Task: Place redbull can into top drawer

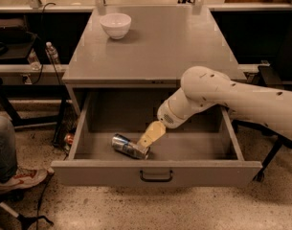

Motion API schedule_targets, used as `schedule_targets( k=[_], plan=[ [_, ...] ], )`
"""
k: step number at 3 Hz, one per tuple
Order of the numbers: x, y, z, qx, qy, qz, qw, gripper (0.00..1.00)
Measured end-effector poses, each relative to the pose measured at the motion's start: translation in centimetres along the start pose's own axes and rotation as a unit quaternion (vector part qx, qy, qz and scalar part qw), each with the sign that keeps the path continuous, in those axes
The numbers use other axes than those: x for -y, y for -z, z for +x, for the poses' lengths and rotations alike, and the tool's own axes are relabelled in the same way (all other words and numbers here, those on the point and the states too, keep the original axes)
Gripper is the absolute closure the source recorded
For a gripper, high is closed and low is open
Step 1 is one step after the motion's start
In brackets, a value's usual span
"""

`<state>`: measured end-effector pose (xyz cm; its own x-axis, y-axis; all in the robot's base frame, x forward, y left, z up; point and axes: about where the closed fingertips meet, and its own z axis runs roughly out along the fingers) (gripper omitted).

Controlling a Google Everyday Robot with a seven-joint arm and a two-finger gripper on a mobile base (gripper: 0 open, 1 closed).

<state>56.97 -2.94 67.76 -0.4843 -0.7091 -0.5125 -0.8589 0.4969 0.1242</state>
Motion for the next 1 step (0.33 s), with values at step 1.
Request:
schedule_targets(
  k=[1],
  plan=[
    [2.05, 3.28, 3.02, 0.013, -0.033, 0.037, 0.9987, 0.00]
  ],
)
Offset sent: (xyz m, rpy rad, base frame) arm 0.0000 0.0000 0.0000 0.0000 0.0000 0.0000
